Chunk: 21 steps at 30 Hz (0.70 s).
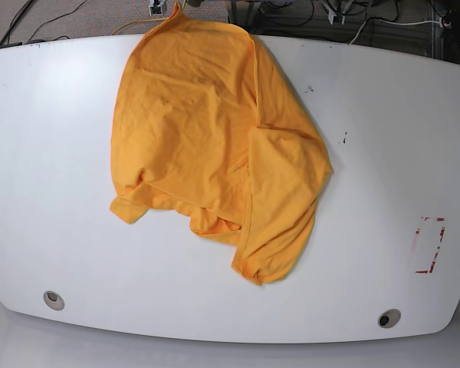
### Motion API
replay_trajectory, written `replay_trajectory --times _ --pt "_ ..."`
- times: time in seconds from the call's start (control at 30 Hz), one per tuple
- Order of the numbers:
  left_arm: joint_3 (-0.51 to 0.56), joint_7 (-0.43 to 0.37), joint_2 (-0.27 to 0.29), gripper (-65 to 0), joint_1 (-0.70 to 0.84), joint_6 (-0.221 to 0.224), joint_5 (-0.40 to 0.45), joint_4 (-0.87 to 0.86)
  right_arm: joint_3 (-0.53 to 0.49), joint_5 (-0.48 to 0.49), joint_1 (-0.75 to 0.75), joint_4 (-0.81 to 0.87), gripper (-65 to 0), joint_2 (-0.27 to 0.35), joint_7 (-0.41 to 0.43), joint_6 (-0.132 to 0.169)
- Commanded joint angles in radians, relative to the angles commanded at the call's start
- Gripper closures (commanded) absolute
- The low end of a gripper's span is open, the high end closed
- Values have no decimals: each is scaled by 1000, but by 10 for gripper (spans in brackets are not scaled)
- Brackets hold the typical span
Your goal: Layout the t-shirt on the table in an organized manner, then fold the t-shirt properly
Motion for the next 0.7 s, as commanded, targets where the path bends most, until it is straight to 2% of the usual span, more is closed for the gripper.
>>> replay_trajectory --times 0.7 --pt "0 -15 -1 -227 7 0 0 1 -1 -5 12 -6 -182 -6 4 -2"
